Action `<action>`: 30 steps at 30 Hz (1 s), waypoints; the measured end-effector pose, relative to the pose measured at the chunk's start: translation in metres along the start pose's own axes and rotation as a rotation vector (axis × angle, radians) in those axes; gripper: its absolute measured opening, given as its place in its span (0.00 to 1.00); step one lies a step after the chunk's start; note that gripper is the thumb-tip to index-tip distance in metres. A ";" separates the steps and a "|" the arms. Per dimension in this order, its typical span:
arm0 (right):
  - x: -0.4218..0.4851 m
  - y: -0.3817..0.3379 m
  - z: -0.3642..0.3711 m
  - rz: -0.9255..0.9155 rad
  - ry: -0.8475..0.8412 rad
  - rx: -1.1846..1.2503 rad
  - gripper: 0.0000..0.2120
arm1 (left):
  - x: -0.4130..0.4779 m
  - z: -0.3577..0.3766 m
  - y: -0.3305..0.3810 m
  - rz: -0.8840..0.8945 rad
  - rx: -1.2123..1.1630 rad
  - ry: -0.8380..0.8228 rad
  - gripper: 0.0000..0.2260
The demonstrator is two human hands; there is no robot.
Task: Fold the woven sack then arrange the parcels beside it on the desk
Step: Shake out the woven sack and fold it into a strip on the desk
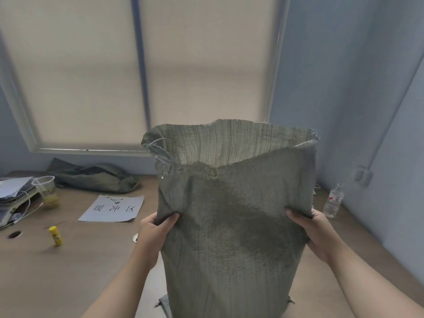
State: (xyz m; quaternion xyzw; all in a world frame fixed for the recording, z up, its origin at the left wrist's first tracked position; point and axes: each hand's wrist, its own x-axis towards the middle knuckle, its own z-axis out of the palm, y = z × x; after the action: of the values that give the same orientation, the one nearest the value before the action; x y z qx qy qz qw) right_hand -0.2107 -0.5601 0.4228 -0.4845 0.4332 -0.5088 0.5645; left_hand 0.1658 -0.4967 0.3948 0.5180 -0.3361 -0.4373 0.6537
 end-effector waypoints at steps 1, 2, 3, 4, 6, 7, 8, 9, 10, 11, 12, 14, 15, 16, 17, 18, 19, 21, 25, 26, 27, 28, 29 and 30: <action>-0.003 0.005 -0.002 0.033 -0.046 0.017 0.24 | 0.002 0.001 0.001 0.015 0.017 0.024 0.03; -0.006 0.011 -0.004 0.073 -0.092 0.013 0.32 | 0.005 0.002 0.000 0.031 0.029 0.041 0.02; -0.008 0.019 -0.007 0.108 -0.134 -0.008 0.38 | 0.007 0.003 0.000 0.040 0.032 0.050 0.02; -0.012 0.027 -0.010 0.136 -0.167 -0.035 0.42 | 0.009 0.004 0.000 0.045 0.036 0.051 0.02; -0.019 0.042 -0.013 0.177 -0.200 -0.087 0.42 | 0.014 0.004 -0.001 0.029 0.044 0.030 0.03; -0.022 0.049 -0.013 0.201 -0.206 -0.106 0.44 | 0.016 0.002 -0.003 0.010 0.042 -0.006 0.04; -0.026 0.055 -0.013 0.225 -0.207 -0.123 0.47 | 0.018 -0.003 -0.005 -0.013 0.039 -0.054 0.05; -0.029 0.063 -0.013 0.247 -0.201 -0.128 0.50 | 0.016 -0.008 -0.007 -0.035 0.038 -0.112 0.07; -0.031 0.069 -0.012 0.264 -0.196 -0.134 0.52 | 0.014 -0.014 -0.013 -0.047 0.069 -0.172 0.10; -0.032 0.074 -0.013 0.280 -0.192 -0.139 0.52 | 0.011 -0.020 -0.020 -0.060 0.141 -0.226 0.13; -0.032 0.078 -0.013 0.288 -0.186 -0.138 0.51 | 0.007 -0.025 -0.028 -0.076 0.231 -0.264 0.14; -0.033 0.083 -0.012 0.286 -0.166 -0.126 0.47 | -0.004 -0.031 -0.046 -0.132 0.348 -0.304 0.14; -0.034 0.085 -0.011 0.286 -0.157 -0.119 0.45 | -0.010 -0.032 -0.054 -0.163 0.363 -0.303 0.13; -0.035 0.086 -0.009 0.287 -0.148 -0.113 0.44 | -0.014 -0.031 -0.061 -0.183 0.374 -0.288 0.13; -0.036 0.087 -0.008 0.283 -0.145 -0.100 0.42 | -0.017 -0.030 -0.067 -0.188 0.380 -0.257 0.12; -0.036 0.089 -0.007 0.275 -0.140 -0.078 0.39 | -0.018 -0.029 -0.072 -0.183 0.389 -0.217 0.11; -0.037 0.090 -0.007 0.269 -0.127 -0.051 0.37 | -0.019 -0.027 -0.074 -0.175 0.387 -0.184 0.11; -0.037 0.091 -0.006 0.245 -0.083 -0.024 0.38 | -0.019 -0.024 -0.077 -0.162 0.380 -0.139 0.11; -0.030 0.094 -0.003 0.217 0.016 0.015 0.41 | -0.020 -0.019 -0.075 -0.162 0.387 -0.099 0.11; -0.029 0.094 -0.002 0.220 0.014 0.027 0.37 | -0.020 -0.020 -0.075 -0.156 0.389 -0.095 0.12; -0.030 0.089 0.002 0.223 0.004 0.044 0.33 | -0.021 -0.020 -0.075 -0.151 0.381 -0.087 0.12; -0.030 0.086 0.003 0.221 -0.009 0.058 0.29 | -0.021 -0.021 -0.075 -0.149 0.371 -0.077 0.11; -0.029 0.081 0.004 0.220 -0.024 0.074 0.25 | -0.022 -0.021 -0.074 -0.148 0.361 -0.066 0.11; -0.028 0.076 0.005 0.214 -0.041 0.086 0.20 | -0.021 -0.022 -0.073 -0.145 0.352 -0.056 0.11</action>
State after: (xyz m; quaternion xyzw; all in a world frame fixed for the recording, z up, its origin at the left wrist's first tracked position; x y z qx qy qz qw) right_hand -0.1973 -0.5309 0.3479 -0.4210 0.4488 -0.4537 0.6445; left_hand 0.1609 -0.4745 0.3185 0.6349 -0.3873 -0.4321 0.5100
